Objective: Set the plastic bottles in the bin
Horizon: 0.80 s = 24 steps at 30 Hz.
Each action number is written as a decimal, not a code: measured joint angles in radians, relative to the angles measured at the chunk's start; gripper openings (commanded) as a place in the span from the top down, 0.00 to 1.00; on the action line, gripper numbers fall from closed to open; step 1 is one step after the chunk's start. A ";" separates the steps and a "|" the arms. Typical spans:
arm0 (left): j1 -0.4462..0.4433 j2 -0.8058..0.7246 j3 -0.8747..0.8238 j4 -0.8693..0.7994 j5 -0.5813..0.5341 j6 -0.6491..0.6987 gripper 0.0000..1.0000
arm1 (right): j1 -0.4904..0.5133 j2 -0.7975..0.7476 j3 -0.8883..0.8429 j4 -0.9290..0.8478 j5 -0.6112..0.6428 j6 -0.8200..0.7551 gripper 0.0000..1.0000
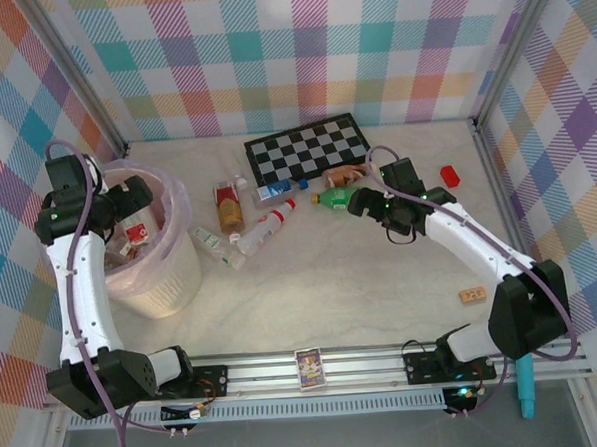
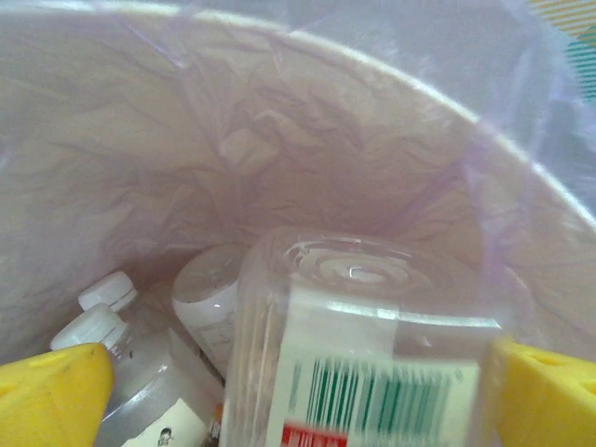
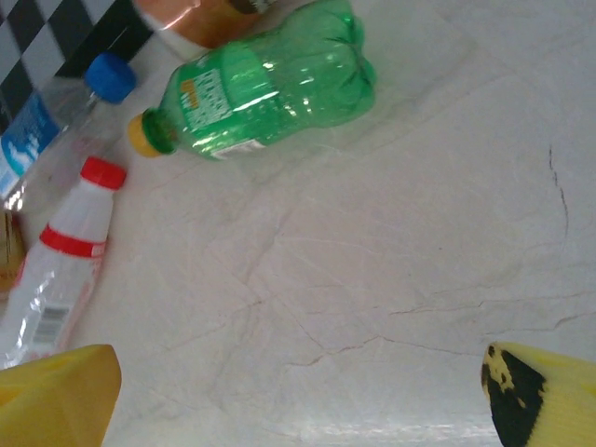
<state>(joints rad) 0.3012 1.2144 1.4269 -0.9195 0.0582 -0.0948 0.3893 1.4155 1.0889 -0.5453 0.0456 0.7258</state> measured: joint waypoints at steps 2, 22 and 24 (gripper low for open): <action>0.000 -0.012 0.030 -0.026 0.000 0.011 0.00 | -0.009 0.035 0.024 -0.007 0.002 0.075 0.01; -0.446 -0.083 0.284 -0.198 -0.076 0.085 0.00 | -0.018 0.171 -0.001 0.143 0.074 0.720 0.05; -0.526 -0.076 0.285 -0.206 -0.107 0.085 0.00 | -0.018 0.230 0.038 0.152 0.067 0.739 0.05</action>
<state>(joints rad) -0.2245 1.1381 1.7123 -1.1259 -0.0490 -0.0093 0.3714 1.6459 1.1267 -0.3935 0.1123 1.4643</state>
